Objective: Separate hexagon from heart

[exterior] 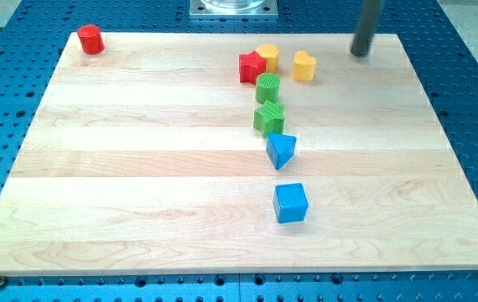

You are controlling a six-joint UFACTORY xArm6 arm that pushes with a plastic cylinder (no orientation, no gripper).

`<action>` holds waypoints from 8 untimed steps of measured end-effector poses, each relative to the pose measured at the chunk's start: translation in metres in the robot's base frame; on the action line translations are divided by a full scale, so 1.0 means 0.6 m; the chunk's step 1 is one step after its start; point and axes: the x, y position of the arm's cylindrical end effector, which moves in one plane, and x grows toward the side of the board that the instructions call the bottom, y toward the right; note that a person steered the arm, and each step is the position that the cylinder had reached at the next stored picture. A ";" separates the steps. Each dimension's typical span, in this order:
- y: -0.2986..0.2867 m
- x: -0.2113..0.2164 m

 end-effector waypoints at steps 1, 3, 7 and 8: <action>-0.104 0.051; -0.343 0.019; -0.397 -0.057; -0.365 -0.078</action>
